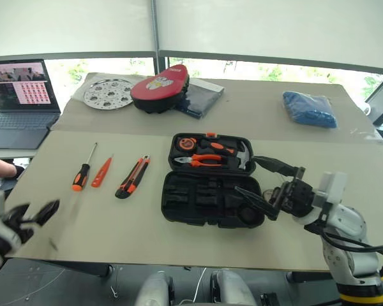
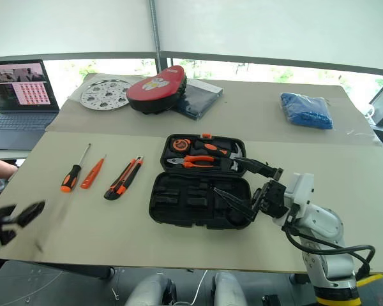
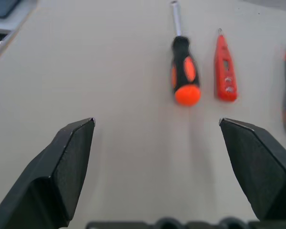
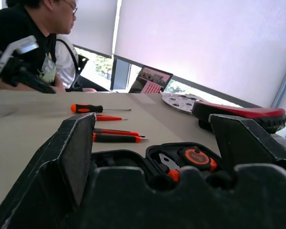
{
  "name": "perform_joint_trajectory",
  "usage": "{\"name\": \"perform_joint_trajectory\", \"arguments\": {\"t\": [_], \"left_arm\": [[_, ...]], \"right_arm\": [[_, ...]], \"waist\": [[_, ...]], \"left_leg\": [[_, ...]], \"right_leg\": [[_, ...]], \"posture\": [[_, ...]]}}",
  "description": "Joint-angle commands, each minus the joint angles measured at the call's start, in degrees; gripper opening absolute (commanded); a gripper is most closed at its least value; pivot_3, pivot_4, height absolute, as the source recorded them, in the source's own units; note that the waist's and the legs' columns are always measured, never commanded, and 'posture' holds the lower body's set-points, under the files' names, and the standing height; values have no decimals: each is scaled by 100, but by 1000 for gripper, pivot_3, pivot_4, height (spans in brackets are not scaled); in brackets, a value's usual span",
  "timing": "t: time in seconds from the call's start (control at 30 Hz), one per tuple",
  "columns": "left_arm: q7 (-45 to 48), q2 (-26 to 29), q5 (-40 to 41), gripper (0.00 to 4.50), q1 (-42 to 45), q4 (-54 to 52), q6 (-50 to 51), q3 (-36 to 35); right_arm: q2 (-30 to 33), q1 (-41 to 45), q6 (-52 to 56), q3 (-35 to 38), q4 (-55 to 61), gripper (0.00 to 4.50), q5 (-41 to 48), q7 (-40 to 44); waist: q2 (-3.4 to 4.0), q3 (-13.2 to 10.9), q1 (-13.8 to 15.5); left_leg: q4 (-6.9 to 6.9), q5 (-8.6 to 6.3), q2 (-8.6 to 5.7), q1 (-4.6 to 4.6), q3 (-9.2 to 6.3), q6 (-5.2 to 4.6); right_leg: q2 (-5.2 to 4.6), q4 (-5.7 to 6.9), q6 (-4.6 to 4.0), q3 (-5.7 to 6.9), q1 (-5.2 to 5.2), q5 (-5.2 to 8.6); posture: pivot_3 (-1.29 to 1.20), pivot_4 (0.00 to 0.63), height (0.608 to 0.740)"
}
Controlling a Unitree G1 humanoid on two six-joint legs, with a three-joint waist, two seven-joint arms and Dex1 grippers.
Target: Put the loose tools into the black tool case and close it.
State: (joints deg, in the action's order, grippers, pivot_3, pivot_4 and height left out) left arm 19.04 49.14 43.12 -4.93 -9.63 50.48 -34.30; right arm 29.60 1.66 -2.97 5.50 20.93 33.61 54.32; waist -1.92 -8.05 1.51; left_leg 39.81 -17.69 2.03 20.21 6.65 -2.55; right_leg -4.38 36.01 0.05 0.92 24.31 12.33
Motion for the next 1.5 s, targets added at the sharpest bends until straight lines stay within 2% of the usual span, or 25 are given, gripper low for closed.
{"name": "perform_joint_trajectory", "arguments": {"t": [0.03, 0.17, 0.3, 0.37, 0.4, 0.43, 0.53, 0.57, 0.63, 0.73, 0.77, 0.87, 0.97, 1.03, 1.17, 1.27, 1.33, 1.5], "left_arm": [[-176, 172, -462, 4500, 925, 752, 318, 651], [-17, 190, -778, 4500, 1683, 1334, 430, 1201], [154, 151, -1011, 4500, 1978, 1666, 580, 1593], [71, 61, -1097, 3983, 2005, 1768, 539, 1500], [100, 17, -1086, 3884, 1957, 1747, 516, 1416], [137, -11, -1082, 3405, 1922, 1724, 503, 1360], [209, -83, -1135, 2420, 1852, 1688, 419, 1240], [244, -90, -1182, 1899, 1792, 1677, 309, 1187], [356, -124, -1263, 1468, 1737, 1691, -107, 1000], [756, -136, -1346, 1468, 1786, 1723, -1081, 750], [1319, -105, -1297, 1468, 1822, 1463, -1627, 811], [3022, 129, -1443, 1468, 2024, 712, -2952, 1611], [4030, 74, -1739, 1468, 2640, 445, -3443, 2733], [4560, -24, -2043, 1468, 2985, 382, -3768, 3428], [4655, -650, -3049, 1468, 3871, 830, -3906, 4764], [4485, -1121, -3775, 1468, 4310, 1312, -4202, 5378], [4457, -1341, -3959, 1468, 4476, 1485, -4161, 5549], [4571, -1477, -4365, 1468, 4563, 1612, -4197, 5844]], "right_arm": [[98, 136, 127, 114, 168, 4428, 21, -93], [160, 237, 286, 134, 279, 4428, 23, -234], [187, 256, 387, 152, 388, 4428, -1, -378], [188, 237, 412, 174, 436, 4500, -20, -438], [193, 198, 409, 195, 463, 4500, -35, -464], [198, 169, 408, 209, 483, 4500, -44, -480], [205, 95, 388, 227, 515, 4500, -74, -502], [211, 49, 371, 244, 521, 4500, -86, -500], [226, -54, 317, 301, 514, 4500, -107, -477], [245, -304, 148, 445, 439, 4500, -102, -321], [273, -423, 96, 552, 424, 4500, -80, -257], [424, -760, -24, 1003, 332, 4500, 4, -104], [655, -1122, -38, 1408, 170, 4500, 47, 142], [757, -1290, -147, 1561, 6, 4500, -40, 306], [744, -1448, -446, 1698, -394, 4500, -291, 363], [659, -1504, -488, 1631, -286, 4500, -288, 314], [609, -1539, -474, 1574, -148, 4500, -278, 259], [479, -1586, -457, 1536, 38, 4500, -257, 164]], "waist": [[3, -1, -111], [0, -3, -242], [-1, -4, -230], [-1, -4, -213], [-1, -4, -214], [-1, -4, -216], [-1, -4, -208], [-1, -4, -206], [-1, -4, -202], [-11, -10, -183], [-13, -11, -176], [-20, -16, -77], [-8, -19, 20], [4, -14, 38], [7, -14, -32], [4, -16, -102], [3, -17, -125], [3, -18, -149]], "left_leg": [[-3, 0, -3, -3, -1, 0], [-9, 18, 1, 2, 4, 49], [-13, 16, 5, 9, 6, 56], [-12, 13, 3, 10, 6, 54], [-12, 12, 2, 9, 6, 52], [-12, 10, 2, 8, 6, 48], [-11, 5, 3, 8, 5, 43], [-11, 4, 1, 8, 5, 42], [-11, 4, 2, 8, 5, 42], [-11, 4, 3, 10, 2, 43], [-11, 4, 4, 11, 0, 43], [-10, 4, 0, 17, 0, 42], [-7, -1, -14, 25, -1, 39], [-7, -4, -29, 21, 7, 25], [2, -19, -33, 13, 23, -26], [12, -26, -36, 16, 20, -40], [10, -25, -30, 15, 16, -37], [9, -25, -17, 15, 13, -37]], "right_leg": [[-2, 4, 4, -4, -2, -2], [3, 7, 7, -7, 14, 4], [2, 5, 9, -3, 25, 14], [-1, 6, 11, -4, 24, 17], [-4, 4, 11, -6, 23, 17], [-6, 5, 12, -8, 22, 17], [-11, 7, 12, -7, 20, 17], [-15, 8, 12, -8, 21, 17], [-15, 9, 12, -8, 20, 17], [-20, 9, 12, -6, 21, 17], [-21, 8, 11, -3, 21, 16], [-42, 5, 11, 6, 22, 16], [-86, -4, 11, 32, 16, 16], [-81, -12, 14, 35, 2, 14], [-41, -18, 33, -4, -10, 11], [-7, -26, 42, -24, -9, 6], [1, -23, 42, -27, -7, 6], [2, -19, 44, -27, -2, 9]], "posture": [[0, 150, 740], [0, 150, 740], [0, 150, 740], [0, 150, 740], [0, 150, 740], [0, 150, 740], [0, 150, 740], [0, 150, 740], [0, 150, 740], [0, 150, 740], [0, 150, 740], [0, 150, 740], [0, 150, 740], [0, 150, 740], [0, 150, 740], [0, 150, 740], [0, 150, 740], [0, 150, 740]]}}
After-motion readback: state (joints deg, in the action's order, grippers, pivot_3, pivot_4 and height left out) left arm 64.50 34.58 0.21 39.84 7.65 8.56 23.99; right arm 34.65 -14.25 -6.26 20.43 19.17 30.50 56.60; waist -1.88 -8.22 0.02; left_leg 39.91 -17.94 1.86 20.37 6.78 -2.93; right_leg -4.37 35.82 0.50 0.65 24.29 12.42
